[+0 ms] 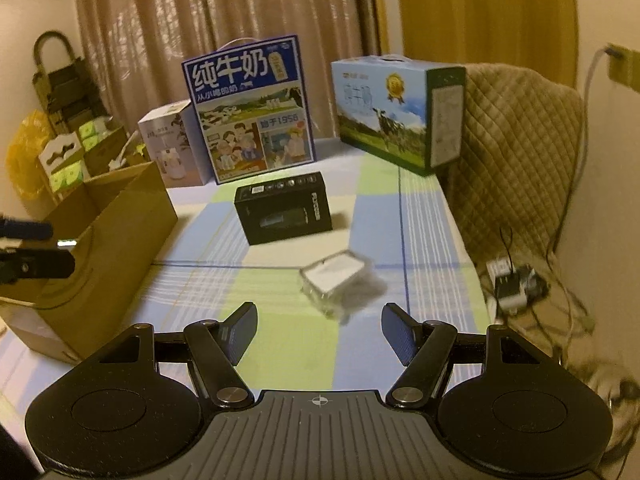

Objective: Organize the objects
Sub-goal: 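Grasp the clear plastic box with the right gripper while the left approaches the black box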

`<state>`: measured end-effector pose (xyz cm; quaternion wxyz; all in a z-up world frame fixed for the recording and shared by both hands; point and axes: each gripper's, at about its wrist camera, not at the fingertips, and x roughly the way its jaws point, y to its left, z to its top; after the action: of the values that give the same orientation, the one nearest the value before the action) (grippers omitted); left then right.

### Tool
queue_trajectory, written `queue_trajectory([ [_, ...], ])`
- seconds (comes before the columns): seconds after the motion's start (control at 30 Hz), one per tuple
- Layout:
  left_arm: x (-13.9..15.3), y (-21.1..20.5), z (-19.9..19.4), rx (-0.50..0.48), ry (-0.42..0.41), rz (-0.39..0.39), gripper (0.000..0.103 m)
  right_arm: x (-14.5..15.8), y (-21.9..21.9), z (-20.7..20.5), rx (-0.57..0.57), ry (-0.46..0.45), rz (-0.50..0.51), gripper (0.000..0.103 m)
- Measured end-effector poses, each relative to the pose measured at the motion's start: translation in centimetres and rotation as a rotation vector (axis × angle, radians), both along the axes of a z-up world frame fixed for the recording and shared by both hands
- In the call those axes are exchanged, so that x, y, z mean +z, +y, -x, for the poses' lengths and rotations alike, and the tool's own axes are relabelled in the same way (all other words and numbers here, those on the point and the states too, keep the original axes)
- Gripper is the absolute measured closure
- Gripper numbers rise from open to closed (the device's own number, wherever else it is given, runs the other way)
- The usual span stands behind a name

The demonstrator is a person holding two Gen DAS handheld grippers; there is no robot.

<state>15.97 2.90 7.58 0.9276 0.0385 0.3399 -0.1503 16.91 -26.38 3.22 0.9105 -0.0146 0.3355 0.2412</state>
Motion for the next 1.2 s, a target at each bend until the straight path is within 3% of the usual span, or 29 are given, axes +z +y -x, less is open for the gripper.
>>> queue_trajectory([
  [0.07, -0.3, -0.3, -1.4, -0.024, -0.001, -0.013, 0.001, -0.7, 0.6, -1.6, 0.024, -0.007, 0.010, 0.037],
  [0.2, -1.2, -0.4, -4.2, -0.050, 0.002, -0.016, 0.001, -2.6, 2.3, -4.6, 0.087, -0.001, 0.040, 0.023],
  [0.5, -3.0, -0.1, -9.5, -0.087, 0.060, -0.070, 0.001, -6.1, 5.0, -8.9, 0.186, -0.059, 0.183, 0.020],
  [0.9, -4.9, -0.2, -13.5, -0.130, 0.094, -0.060, 0.001, -10.0, 8.3, -12.9, 0.302, -0.082, 0.329, 0.019],
  [1.03, -5.6, -0.4, -14.3, -0.148, 0.107, -0.053, 0.001, -11.4, 8.6, -14.5, 0.289, -0.050, 0.364, 0.019],
  [1.2, -6.1, -0.8, -15.1, -0.167, 0.112, -0.061, 0.001, -12.4, 8.1, -15.8, 0.293, 0.037, 0.330, 0.019],
])
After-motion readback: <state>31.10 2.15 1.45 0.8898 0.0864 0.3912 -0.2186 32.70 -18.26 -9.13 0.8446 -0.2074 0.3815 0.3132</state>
